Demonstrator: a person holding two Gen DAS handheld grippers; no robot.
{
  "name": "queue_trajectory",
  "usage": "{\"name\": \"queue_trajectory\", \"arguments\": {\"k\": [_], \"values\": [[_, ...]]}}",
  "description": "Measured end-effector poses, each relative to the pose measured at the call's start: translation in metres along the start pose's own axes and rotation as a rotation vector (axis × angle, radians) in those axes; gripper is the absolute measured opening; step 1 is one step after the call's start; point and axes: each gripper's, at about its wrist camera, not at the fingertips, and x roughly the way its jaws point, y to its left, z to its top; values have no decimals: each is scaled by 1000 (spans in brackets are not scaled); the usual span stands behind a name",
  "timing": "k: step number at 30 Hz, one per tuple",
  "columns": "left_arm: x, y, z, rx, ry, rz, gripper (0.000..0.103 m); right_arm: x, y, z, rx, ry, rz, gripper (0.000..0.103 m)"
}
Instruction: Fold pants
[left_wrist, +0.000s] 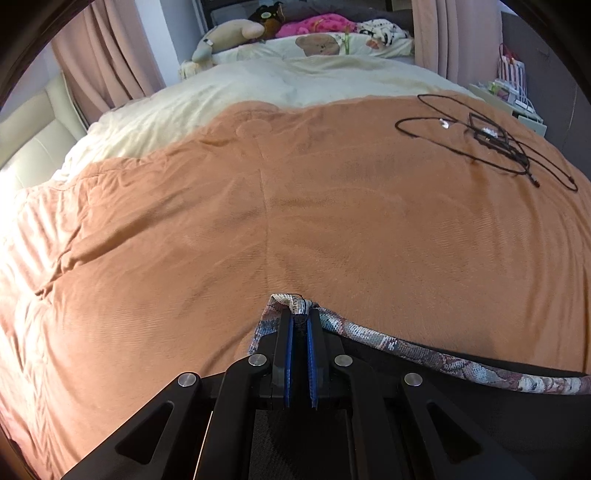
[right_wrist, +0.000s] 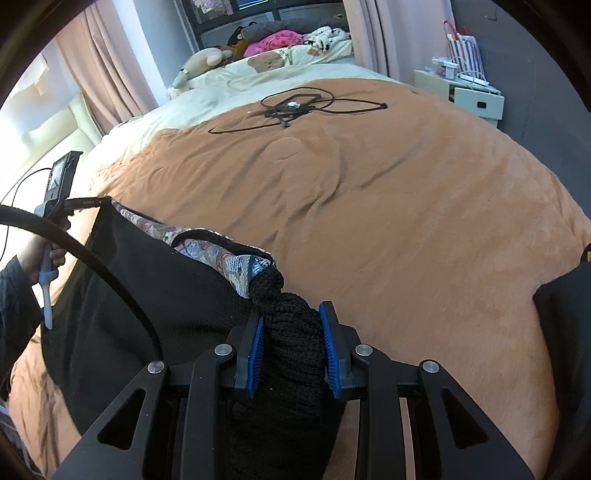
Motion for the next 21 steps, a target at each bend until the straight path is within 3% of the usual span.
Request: {"name": "queue_trajectory", "arguments": {"k": [5, 7, 8, 9, 10, 11, 21], "values": [[10, 0, 0, -28, 44, -18, 15, 11, 3, -3, 9, 1, -29, 28], [4, 5, -5, -59, 45, -21, 40, 10, 3, -3, 13, 6, -16, 34], [-1, 8, -9, -62, 42, -29, 47, 7, 1, -3, 23, 4, -3, 39], [-5, 10, -12, -58, 34, -33, 54, 2, 0, -4, 37, -6, 10, 54], [-11, 12, -16, -53, 25, -31, 55, -4, -3, -4, 53, -22, 25, 68], [-17, 15, -21, -52, 25, -26, 55, -10, -6, -6, 65, -39, 39, 72], [-84, 50, -74, -63, 40, -16, 55, -48, -16, -34, 116, -31, 73, 73]]}}
